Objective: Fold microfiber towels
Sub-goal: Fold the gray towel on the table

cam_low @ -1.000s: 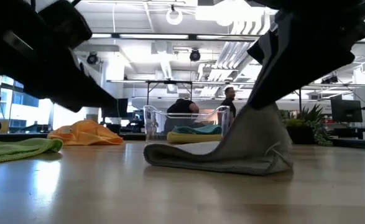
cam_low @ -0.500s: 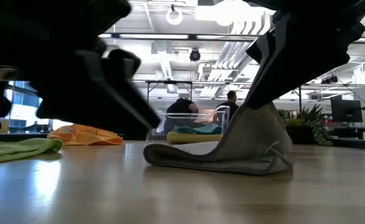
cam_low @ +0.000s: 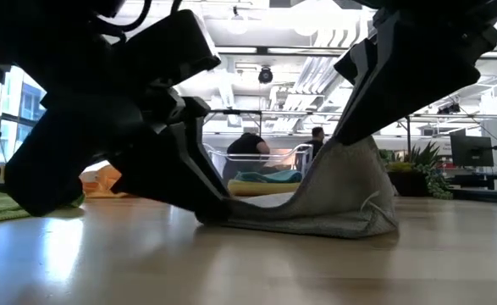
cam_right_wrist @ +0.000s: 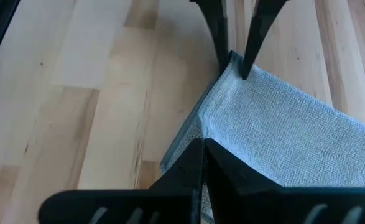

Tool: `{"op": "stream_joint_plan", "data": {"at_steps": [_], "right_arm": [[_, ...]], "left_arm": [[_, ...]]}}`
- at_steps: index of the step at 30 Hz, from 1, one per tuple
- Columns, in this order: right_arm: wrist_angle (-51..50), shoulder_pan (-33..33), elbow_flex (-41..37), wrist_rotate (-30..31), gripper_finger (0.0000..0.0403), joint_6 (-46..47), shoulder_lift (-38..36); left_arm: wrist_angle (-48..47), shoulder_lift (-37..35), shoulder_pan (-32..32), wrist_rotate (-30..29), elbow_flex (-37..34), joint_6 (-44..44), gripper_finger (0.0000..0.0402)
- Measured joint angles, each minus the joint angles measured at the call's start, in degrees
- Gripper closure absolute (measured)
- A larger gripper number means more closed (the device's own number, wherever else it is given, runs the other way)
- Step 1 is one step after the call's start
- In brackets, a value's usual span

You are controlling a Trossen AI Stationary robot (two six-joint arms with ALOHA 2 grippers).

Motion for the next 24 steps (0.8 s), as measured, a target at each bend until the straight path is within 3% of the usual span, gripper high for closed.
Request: {"op": "stream_joint_plan", "data": {"at_steps": [5,11,24], "right_arm": [[0.02,0.03,0.0,-0.01,0.0403,0.46,-0.02],[-0.33,0.13,0.0,0.6,0.0403,2.9,-0.02],[1.31,0.04,-0.02,1.33,0.0403,5.03,0.57]], "left_arm": [[0.06,-0.02,-0.56,-7.84,0.0,-2.78,0.0395],[-0.37,-0.59,-1.69,-12.77,-0.02,-12.82,0.0398],[-5.95,-0.79,-5.09,-23.11,-0.41,-47.17,0.0401]]}}
